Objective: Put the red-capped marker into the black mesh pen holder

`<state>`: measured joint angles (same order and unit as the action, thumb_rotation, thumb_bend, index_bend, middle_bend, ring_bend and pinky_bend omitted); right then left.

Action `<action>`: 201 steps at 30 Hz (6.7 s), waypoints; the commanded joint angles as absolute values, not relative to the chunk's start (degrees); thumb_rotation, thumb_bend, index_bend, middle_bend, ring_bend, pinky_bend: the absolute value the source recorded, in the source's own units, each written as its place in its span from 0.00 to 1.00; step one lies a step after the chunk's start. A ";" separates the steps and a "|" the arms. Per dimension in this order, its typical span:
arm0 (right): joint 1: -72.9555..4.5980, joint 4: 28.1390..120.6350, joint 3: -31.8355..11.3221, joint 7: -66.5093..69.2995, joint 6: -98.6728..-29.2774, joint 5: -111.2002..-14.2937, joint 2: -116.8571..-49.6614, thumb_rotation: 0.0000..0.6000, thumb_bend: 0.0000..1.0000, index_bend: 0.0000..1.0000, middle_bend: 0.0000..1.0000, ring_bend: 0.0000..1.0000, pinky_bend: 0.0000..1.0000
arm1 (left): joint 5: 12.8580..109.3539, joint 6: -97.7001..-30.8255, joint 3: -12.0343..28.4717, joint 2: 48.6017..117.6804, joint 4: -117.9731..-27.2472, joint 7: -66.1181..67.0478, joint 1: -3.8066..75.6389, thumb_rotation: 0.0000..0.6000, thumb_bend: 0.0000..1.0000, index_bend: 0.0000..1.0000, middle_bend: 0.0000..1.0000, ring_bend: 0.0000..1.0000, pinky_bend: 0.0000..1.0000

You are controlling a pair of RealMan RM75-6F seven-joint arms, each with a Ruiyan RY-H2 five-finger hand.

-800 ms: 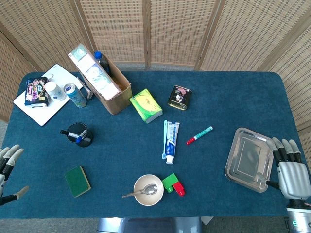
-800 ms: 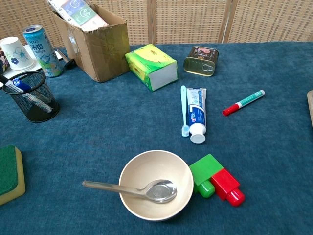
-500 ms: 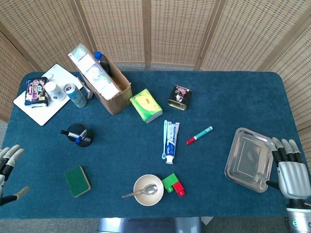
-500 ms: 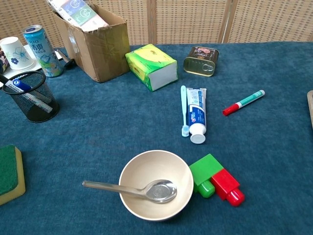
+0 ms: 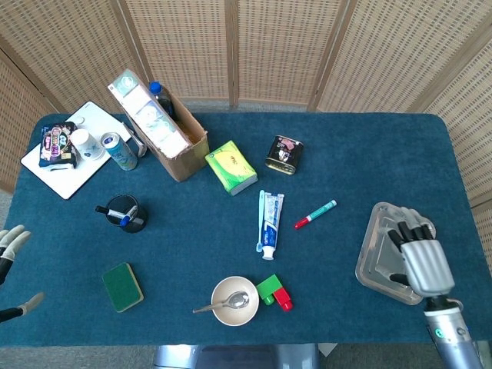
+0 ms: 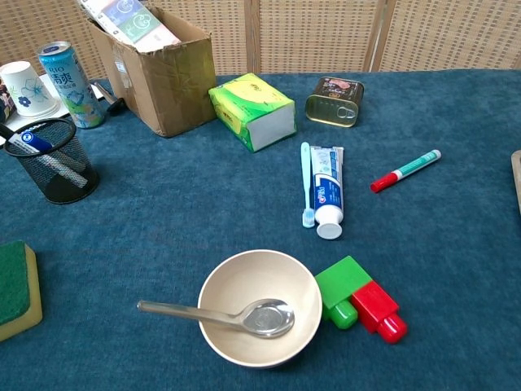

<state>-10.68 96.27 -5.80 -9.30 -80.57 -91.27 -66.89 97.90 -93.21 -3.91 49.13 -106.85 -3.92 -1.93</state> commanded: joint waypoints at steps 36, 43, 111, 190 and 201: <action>-37.95 66.40 -10.77 -11.79 -54.78 -85.75 -89.44 1.00 0.30 0.41 0.14 0.08 0.25 | 96.93 -92.10 -2.99 49.07 -105.64 -5.18 -0.82 1.00 0.07 0.02 0.00 0.00 0.00; -38.73 59.94 -9.49 -9.11 -55.50 -85.98 -92.80 1.00 0.29 0.41 0.15 0.09 0.26 | 96.33 -91.72 -2.86 49.17 -105.55 -4.78 -0.73 1.00 0.07 0.02 0.00 0.00 0.00; -37.50 41.31 -2.29 3.32 -71.00 -92.42 -99.14 1.00 0.39 0.57 0.22 0.15 0.29 | 94.84 -89.45 -2.64 49.98 -106.07 -3.29 0.10 1.00 0.07 0.02 0.00 0.00 0.00; -33.00 60.93 -7.86 -4.33 -75.50 -88.09 -81.09 1.00 0.40 0.58 0.22 0.15 0.29 | 70.47 -51.34 13.09 78.46 -88.00 -22.22 31.79 1.00 0.19 0.48 0.45 0.40 0.57; -32.76 60.17 -8.37 -3.92 -75.10 -87.21 -80.70 1.00 0.40 0.59 0.22 0.15 0.29 | 67.02 -45.59 13.52 82.12 -95.37 -12.14 39.29 1.00 0.19 0.48 0.45 0.39 0.55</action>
<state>-32.79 60.24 -8.36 -3.97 -75.14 -87.25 -80.72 68.75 -46.95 13.45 80.51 -94.04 -15.31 37.18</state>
